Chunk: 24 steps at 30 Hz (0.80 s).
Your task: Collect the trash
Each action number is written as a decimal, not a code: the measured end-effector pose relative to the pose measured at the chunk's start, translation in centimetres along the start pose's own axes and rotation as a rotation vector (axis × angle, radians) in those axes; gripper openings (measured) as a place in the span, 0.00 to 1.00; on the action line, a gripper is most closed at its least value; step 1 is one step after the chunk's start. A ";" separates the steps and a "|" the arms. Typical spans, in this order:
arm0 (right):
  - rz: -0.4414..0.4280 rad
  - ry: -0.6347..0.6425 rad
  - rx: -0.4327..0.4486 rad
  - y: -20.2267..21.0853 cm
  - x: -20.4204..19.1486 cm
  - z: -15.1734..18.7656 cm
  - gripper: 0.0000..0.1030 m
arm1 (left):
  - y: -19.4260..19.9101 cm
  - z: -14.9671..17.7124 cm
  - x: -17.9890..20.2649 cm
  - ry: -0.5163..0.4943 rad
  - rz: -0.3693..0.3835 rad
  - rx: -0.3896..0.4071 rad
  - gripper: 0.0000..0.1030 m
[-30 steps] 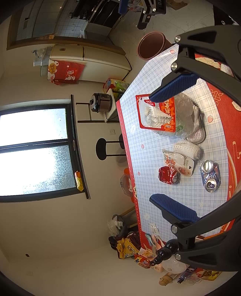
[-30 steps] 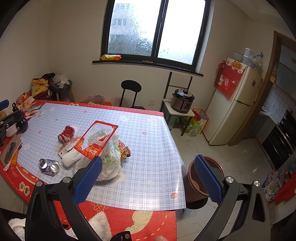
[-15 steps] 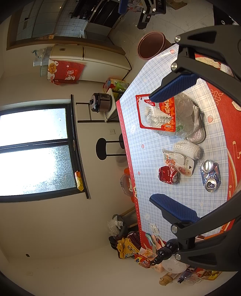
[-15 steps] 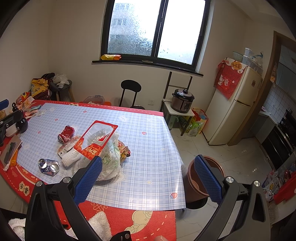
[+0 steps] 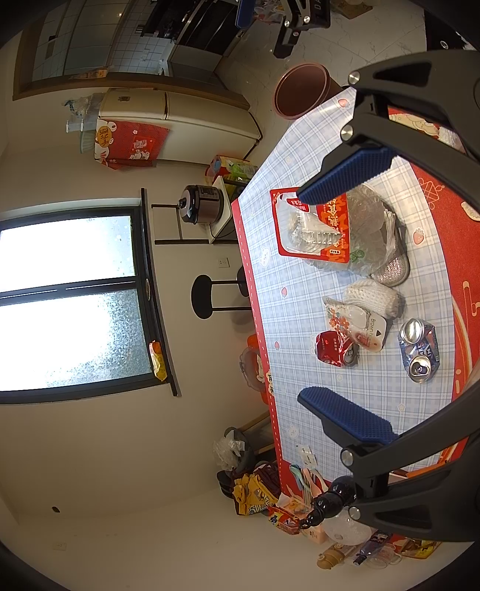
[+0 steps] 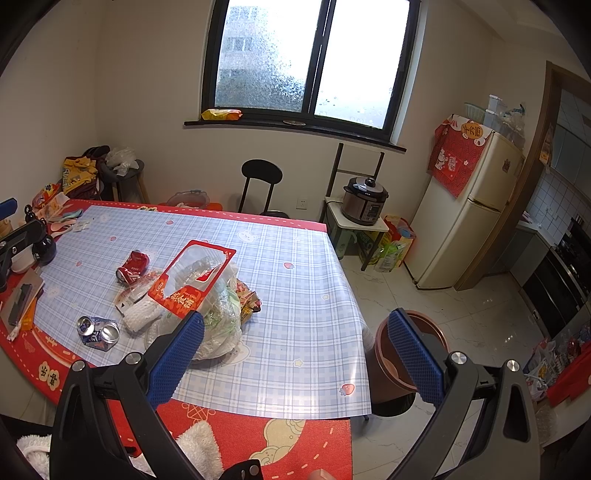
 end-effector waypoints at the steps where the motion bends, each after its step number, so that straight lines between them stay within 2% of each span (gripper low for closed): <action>1: 0.000 0.000 0.000 0.0 0.0 0.0 0.95 | 0.0 0.0 0.0 0.000 0.000 0.000 0.95; 12: -0.017 -0.004 -0.001 0.1 -0.8 -0.3 0.95 | 0.2 -0.1 -1.2 0.007 -0.004 -0.005 0.95; 24: -0.162 -0.088 0.006 -1.7 -3.8 -1.4 0.95 | -1.6 1.2 -4.7 0.032 0.018 -0.051 0.95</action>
Point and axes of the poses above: each gripper's, at about its wrist camera, not at the fingertips, and y roughly against the way its jaws point, x to its right, z to its underside, the point moved 4 cm from there along -y, roughly the way its jaws point, and after that the axes turned 1 degree about -y, right-handed, at the moved point
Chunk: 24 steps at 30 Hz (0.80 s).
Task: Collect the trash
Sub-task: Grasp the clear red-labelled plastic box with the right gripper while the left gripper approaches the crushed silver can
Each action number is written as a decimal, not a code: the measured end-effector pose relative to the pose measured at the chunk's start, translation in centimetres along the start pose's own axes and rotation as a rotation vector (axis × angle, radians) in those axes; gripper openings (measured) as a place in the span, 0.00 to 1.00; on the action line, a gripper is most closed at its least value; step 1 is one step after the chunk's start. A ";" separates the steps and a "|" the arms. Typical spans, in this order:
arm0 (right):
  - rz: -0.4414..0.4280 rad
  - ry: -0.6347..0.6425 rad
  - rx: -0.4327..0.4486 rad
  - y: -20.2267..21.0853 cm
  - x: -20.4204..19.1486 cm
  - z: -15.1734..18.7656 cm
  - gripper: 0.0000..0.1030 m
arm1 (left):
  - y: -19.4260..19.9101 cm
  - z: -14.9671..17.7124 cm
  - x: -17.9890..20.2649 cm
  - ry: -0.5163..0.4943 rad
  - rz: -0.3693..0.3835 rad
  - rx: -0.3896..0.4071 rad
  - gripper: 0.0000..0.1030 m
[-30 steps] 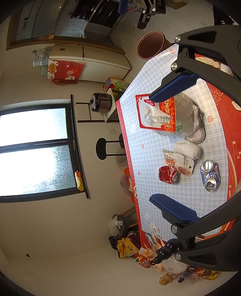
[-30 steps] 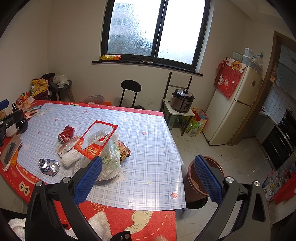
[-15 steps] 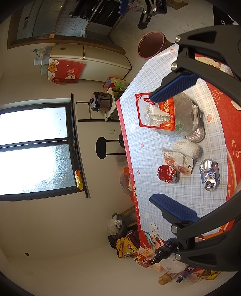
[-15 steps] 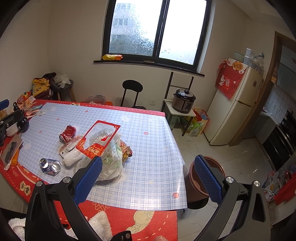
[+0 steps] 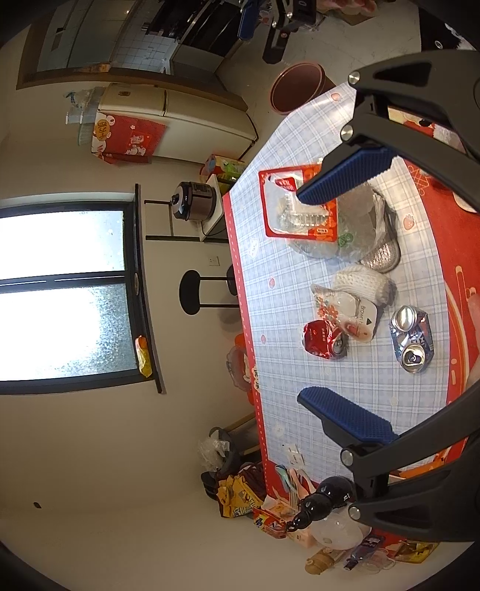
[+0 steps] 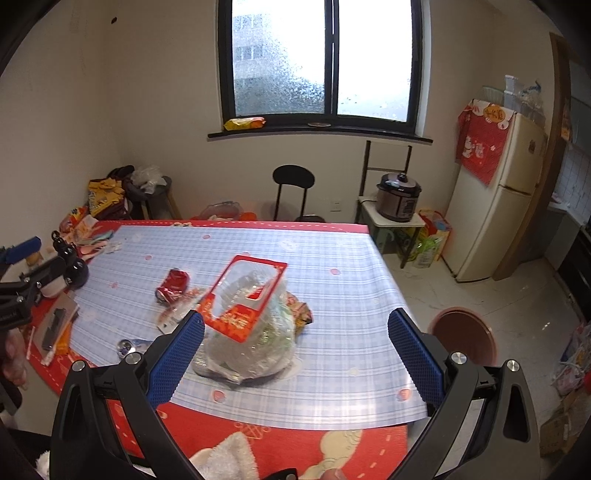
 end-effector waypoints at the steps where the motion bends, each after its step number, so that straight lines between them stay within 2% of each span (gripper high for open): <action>1: -0.010 -0.001 -0.002 -0.4 -0.4 0.0 0.95 | -0.2 0.2 -0.4 0.003 0.001 -0.006 0.95; 7: -0.070 -0.005 -0.019 -3.2 -3.3 0.1 0.95 | -3.4 1.9 -4.7 0.089 0.062 -0.076 0.94; 12: -0.060 -0.002 -0.041 -7.2 -5.3 0.6 0.95 | -6.2 4.4 -9.0 0.222 0.137 -0.099 0.94; 15: -0.071 -0.033 -0.103 -10.6 -5.8 1.3 0.95 | -8.4 6.4 -11.1 0.264 0.133 -0.106 0.94; 18: -0.026 -0.086 -0.135 -13.8 -5.4 2.2 0.95 | -10.6 8.8 -12.6 0.310 0.130 -0.147 0.94; 20: -0.029 -0.145 -0.159 -15.6 -4.9 2.8 0.94 | -12.1 10.8 -13.8 0.340 0.110 -0.177 0.94; 24: -0.001 -0.193 -0.189 -18.5 -4.2 3.9 0.82 | -13.3 13.6 -15.7 0.388 0.066 -0.166 0.93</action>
Point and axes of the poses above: each gripper's, at about its wrist camera, not at the fingertips, and y roughly against the way its jaws point, x to its right, z to its underside, the point moved 4 cm from there along -y, roughly the way its jaws point, and after that the axes turned 1 degree about -y, right-handed, at the moved point
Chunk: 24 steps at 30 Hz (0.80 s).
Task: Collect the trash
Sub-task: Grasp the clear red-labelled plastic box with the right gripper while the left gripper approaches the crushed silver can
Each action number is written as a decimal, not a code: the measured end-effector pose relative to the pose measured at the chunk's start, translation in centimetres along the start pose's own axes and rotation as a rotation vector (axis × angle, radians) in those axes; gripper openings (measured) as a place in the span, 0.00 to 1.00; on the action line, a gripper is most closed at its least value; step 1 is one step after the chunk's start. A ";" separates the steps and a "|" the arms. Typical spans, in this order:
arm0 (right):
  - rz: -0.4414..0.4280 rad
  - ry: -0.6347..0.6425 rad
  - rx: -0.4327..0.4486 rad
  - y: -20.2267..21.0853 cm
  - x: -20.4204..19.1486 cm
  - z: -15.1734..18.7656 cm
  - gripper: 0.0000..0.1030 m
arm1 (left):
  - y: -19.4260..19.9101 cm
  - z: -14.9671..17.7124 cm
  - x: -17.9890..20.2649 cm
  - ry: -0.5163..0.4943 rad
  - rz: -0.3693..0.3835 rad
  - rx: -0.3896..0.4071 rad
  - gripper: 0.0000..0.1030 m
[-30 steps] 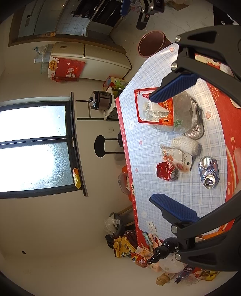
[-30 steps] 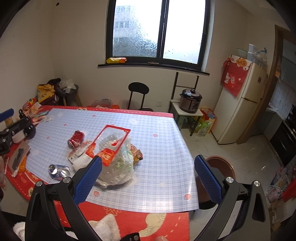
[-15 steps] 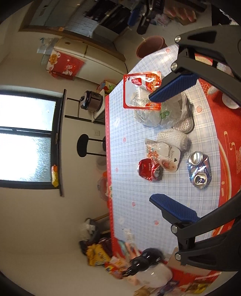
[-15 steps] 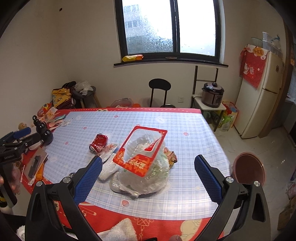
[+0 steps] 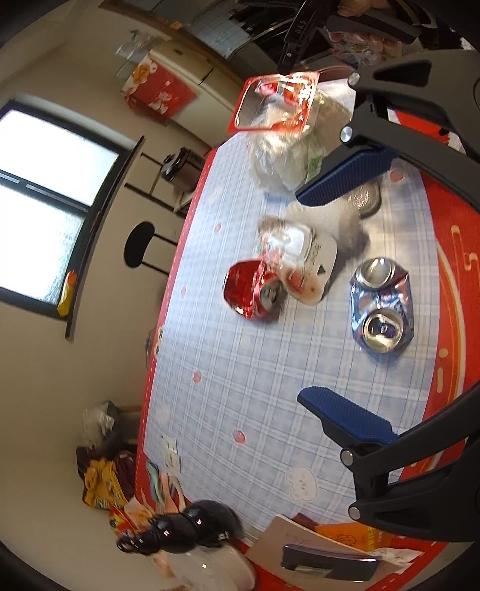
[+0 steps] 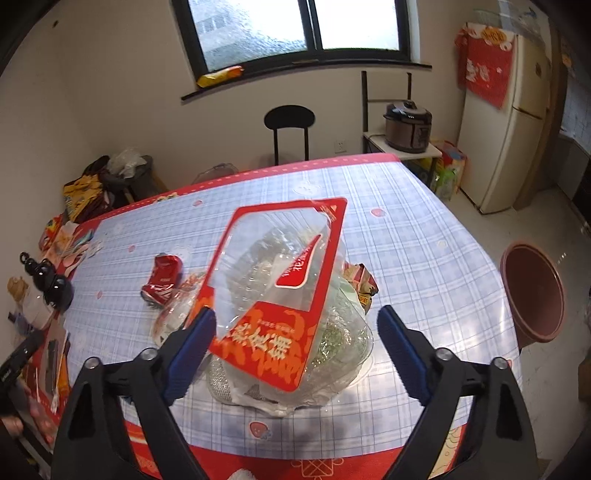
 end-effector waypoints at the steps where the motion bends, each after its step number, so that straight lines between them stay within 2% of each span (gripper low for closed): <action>1: 0.004 -0.013 -0.005 -0.6 0.2 0.1 0.81 | -0.1 0.3 -0.7 0.008 -0.013 0.011 0.93; 5: -0.017 -0.063 -0.021 -2.1 0.5 0.6 0.75 | -0.3 1.2 -2.5 0.037 -0.037 0.013 0.93; 10: -0.009 -0.070 -0.019 -3.0 0.0 0.7 0.75 | -1.0 2.4 -3.3 0.053 -0.040 -0.025 0.92; 13: -0.009 -0.066 -0.022 -3.4 -0.3 0.7 0.73 | -1.7 3.2 -3.3 0.041 -0.043 -0.061 0.88; 17: -0.015 -0.073 -0.039 -3.8 -0.3 0.7 0.59 | -2.6 4.0 -3.4 0.039 -0.048 -0.100 0.83; 24: -0.030 -0.069 -0.023 -2.6 -0.3 1.3 0.45 | -3.7 4.8 -2.6 0.034 -0.026 -0.146 0.79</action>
Point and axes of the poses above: each gripper's, at about its wrist camera, not at the fingertips, and y roughly against the way its jaws point, x to its right, z to its underside, the point moved 4 cm from there along -y, roughly the way its jaws point, and after that the axes turned 1 degree about -y, right-handed, at the moved point
